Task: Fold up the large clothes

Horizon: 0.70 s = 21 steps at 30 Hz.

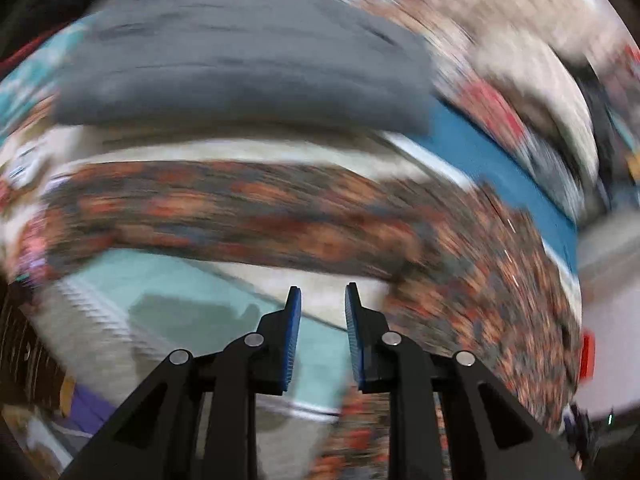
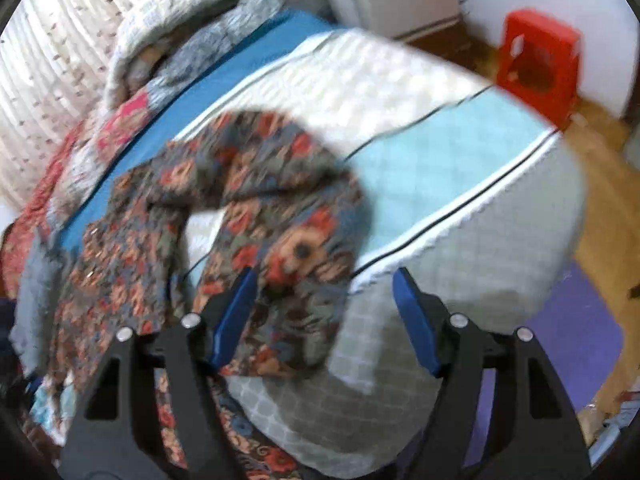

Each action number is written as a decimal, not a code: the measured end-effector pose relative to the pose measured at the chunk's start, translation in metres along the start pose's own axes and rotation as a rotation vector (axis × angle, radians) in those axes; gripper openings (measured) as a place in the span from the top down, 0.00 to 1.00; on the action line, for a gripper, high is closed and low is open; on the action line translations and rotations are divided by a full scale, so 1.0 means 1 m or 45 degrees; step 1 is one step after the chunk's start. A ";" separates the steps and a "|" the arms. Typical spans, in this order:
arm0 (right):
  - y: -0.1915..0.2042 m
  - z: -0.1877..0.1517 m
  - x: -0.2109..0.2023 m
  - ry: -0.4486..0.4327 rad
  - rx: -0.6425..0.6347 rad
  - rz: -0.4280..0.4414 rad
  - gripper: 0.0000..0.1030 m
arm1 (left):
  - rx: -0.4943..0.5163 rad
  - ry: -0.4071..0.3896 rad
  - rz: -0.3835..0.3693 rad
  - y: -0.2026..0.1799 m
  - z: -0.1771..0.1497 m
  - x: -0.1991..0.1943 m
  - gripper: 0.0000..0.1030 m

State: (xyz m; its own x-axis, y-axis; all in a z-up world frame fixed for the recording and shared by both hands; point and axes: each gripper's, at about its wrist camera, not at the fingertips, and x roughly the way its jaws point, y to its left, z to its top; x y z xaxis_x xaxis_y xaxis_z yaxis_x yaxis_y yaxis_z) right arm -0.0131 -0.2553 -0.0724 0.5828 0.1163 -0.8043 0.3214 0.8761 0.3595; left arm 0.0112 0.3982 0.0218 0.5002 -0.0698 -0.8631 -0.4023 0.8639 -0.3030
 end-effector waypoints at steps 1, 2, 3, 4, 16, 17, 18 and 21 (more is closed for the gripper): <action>0.006 -0.003 0.007 0.024 -0.025 0.036 0.51 | 0.034 0.033 -0.015 -0.020 -0.002 0.010 1.00; 0.015 -0.005 0.013 0.052 -0.081 0.059 0.74 | 0.065 0.076 -0.042 -0.042 -0.006 0.022 1.00; 0.023 -0.005 0.014 0.060 -0.153 0.027 0.85 | 0.090 0.115 -0.071 -0.063 -0.010 0.032 1.00; 0.029 -0.004 0.013 0.060 -0.227 -0.009 0.92 | 0.112 0.140 -0.084 -0.078 -0.015 0.038 1.00; -0.032 0.026 0.007 -0.289 -1.226 -1.249 0.93 | 0.250 0.280 0.047 -0.125 -0.049 0.085 1.00; -0.042 0.020 0.019 -0.217 -1.224 -1.262 0.93 | 0.249 0.304 0.064 -0.124 -0.051 0.091 1.00; -0.050 0.013 0.030 -0.130 -1.208 -1.264 0.92 | 0.250 0.325 0.080 -0.122 -0.052 0.096 1.00; -0.064 -0.008 0.029 -0.066 -1.120 -1.225 0.69 | 0.288 0.308 0.086 -0.117 -0.047 0.089 1.00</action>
State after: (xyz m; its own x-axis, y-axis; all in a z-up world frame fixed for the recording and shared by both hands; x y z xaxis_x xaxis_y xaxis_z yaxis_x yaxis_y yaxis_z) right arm -0.0229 -0.3046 -0.1228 0.4284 -0.7258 -0.5381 0.0413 0.6107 -0.7908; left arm 0.0666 0.2669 -0.0387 0.2712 -0.1017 -0.9571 -0.2346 0.9574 -0.1682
